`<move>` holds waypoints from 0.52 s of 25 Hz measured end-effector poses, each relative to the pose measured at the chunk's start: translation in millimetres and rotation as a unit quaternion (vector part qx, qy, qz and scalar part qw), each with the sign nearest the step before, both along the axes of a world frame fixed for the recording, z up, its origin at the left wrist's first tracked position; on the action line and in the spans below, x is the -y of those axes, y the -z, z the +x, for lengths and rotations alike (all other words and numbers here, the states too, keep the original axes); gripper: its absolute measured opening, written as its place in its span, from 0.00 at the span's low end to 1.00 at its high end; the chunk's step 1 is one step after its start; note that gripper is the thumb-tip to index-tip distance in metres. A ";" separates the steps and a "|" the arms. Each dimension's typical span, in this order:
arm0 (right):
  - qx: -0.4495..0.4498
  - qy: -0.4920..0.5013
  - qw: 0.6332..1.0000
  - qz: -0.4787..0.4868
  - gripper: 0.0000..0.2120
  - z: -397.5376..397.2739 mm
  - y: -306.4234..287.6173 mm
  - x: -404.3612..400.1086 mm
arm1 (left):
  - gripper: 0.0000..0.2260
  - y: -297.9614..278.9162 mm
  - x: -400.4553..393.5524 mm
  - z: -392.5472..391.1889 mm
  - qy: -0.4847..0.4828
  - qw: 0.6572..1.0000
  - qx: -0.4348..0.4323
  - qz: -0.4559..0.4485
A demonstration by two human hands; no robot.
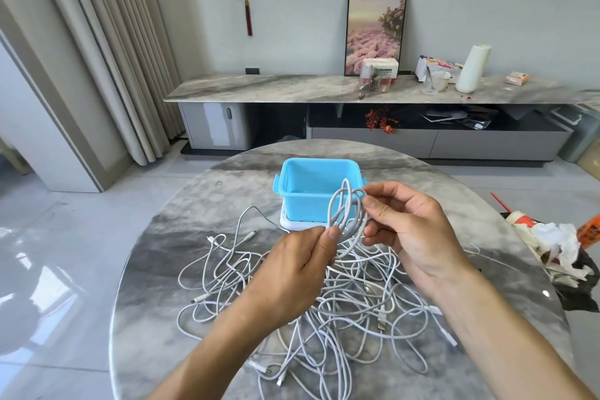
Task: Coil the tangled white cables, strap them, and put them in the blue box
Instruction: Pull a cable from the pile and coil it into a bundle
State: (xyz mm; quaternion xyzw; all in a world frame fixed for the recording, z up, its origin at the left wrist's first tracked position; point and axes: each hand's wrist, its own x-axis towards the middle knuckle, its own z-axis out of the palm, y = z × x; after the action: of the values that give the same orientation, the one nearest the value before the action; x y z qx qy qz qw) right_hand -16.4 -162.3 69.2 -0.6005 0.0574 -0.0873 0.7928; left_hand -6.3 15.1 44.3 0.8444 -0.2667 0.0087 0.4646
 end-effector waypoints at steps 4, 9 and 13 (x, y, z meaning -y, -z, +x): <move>0.021 0.023 0.999 0.012 0.09 1.0 2.2 0.1 | 0.19 0.1 5.6 -2.0 0.037 0.991 -0.092 -0.085; -0.056 -0.040 0.995 0.072 0.29 -1.6 9.6 -14.9 | 0.20 -3.4 8.7 -9.2 0.062 0.967 -0.192 -0.156; -0.085 -0.113 0.975 0.172 0.24 -3.8 8.5 -25.7 | 0.19 -3.3 12.5 -10.8 0.072 0.963 -0.200 -0.163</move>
State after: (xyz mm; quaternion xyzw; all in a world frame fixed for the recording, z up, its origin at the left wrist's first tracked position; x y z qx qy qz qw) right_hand -20.1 -136.6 60.7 -0.4627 0.0704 0.0658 0.8813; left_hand -17.1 2.6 47.5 0.7202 -0.2236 -0.1509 0.6392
